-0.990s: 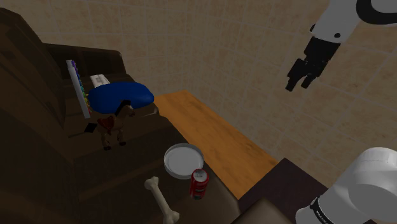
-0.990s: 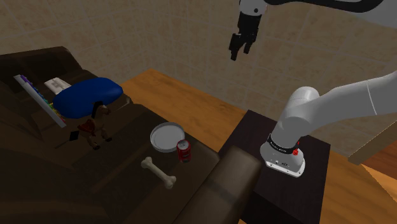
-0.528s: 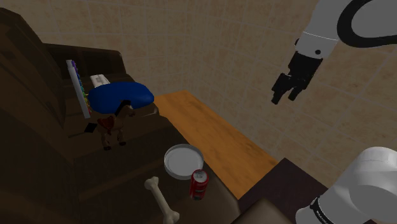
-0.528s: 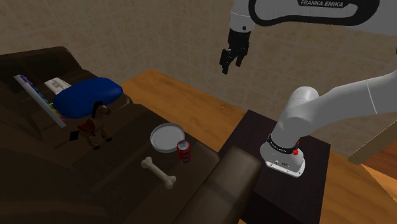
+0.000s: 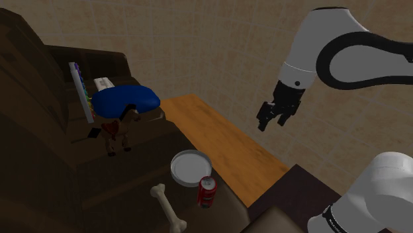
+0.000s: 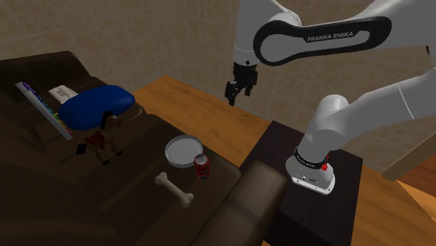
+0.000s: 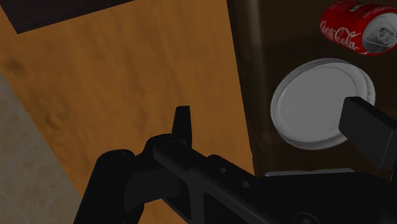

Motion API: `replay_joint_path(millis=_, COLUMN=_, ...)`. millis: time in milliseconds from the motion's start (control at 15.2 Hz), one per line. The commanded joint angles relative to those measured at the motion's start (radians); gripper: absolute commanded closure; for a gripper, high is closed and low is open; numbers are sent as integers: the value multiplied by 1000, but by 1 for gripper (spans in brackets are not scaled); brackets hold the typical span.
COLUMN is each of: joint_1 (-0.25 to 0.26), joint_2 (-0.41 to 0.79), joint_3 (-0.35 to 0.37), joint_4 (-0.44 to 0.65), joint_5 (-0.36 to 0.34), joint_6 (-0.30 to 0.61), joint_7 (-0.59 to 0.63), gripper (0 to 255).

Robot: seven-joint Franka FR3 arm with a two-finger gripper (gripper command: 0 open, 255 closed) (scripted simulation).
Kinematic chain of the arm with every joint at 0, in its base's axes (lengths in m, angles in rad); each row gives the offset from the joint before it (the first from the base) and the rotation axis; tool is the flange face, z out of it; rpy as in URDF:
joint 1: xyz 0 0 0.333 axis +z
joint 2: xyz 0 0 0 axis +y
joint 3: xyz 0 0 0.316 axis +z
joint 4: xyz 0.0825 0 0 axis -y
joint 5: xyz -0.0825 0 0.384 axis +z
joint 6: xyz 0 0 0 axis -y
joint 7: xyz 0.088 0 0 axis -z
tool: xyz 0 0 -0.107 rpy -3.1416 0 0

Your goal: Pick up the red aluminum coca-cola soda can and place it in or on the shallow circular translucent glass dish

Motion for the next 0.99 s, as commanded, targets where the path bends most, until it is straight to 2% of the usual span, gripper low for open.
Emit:
replay_joint_path(millis=0, joint_1=11, joint_2=42, joint_3=39, joint_4=-13, joint_5=22, joint_6=55, joint_7=40, gripper=0)
replay_joint_path(millis=528, joint_1=40, joint_2=253, joint_3=200, joint_4=-27, joint_5=75, joint_6=276, joint_7=201, gripper=0)
replay_joint_path(millis=924, joint_1=31, joint_2=470, joint_3=324, joint_4=22, joint_5=44, joint_6=438, joint_7=350, gripper=0)
